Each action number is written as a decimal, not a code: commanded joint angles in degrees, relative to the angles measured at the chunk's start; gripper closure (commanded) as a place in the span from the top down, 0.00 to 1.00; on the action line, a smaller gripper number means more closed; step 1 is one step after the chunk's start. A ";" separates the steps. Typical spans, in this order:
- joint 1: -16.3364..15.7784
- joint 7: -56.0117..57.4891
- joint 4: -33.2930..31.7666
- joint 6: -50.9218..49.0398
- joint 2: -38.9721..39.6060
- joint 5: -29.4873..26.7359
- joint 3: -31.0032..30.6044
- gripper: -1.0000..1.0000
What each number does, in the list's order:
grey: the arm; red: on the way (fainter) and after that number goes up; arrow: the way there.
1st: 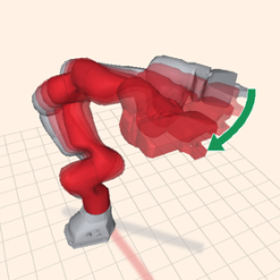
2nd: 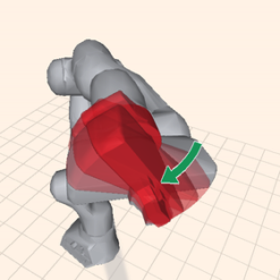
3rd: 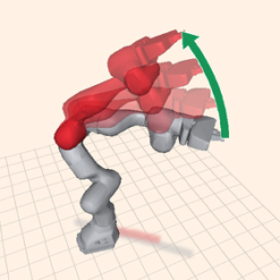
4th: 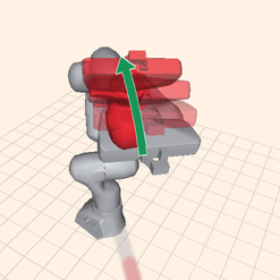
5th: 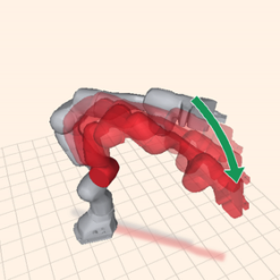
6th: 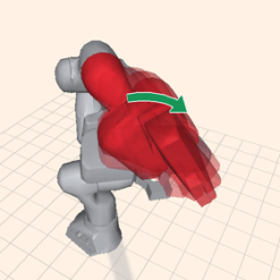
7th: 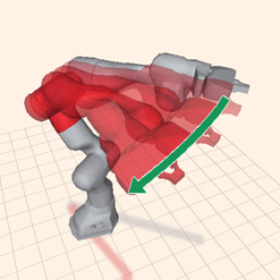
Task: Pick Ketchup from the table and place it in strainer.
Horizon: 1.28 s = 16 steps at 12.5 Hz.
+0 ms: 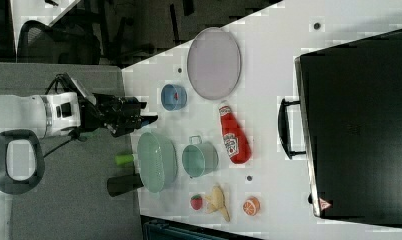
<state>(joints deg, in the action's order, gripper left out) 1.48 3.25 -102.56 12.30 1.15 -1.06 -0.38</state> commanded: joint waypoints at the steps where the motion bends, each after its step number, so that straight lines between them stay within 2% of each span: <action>1: 5.91 -3.94 -5.99 -10.94 -16.09 -0.70 -4.43 0.79; 3: 5.88 -3.93 -6.38 -10.89 -15.26 -0.70 -4.48 1.00; 6: 5.78 -3.91 -8.37 -9.89 -12.58 -0.70 -5.06 1.00; 9: 5.56 -0.04 -10.89 -3.88 -9.15 -0.70 -5.89 1.00; 11: 5.49 9.69 -12.86 1.48 -7.08 -0.70 -6.58 1.00; 16: 5.22 42.13 -20.63 14.80 -4.56 -0.69 -8.09 1.00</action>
<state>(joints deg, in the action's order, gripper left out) 6.75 31.53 -123.88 25.71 -0.55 -1.23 -7.43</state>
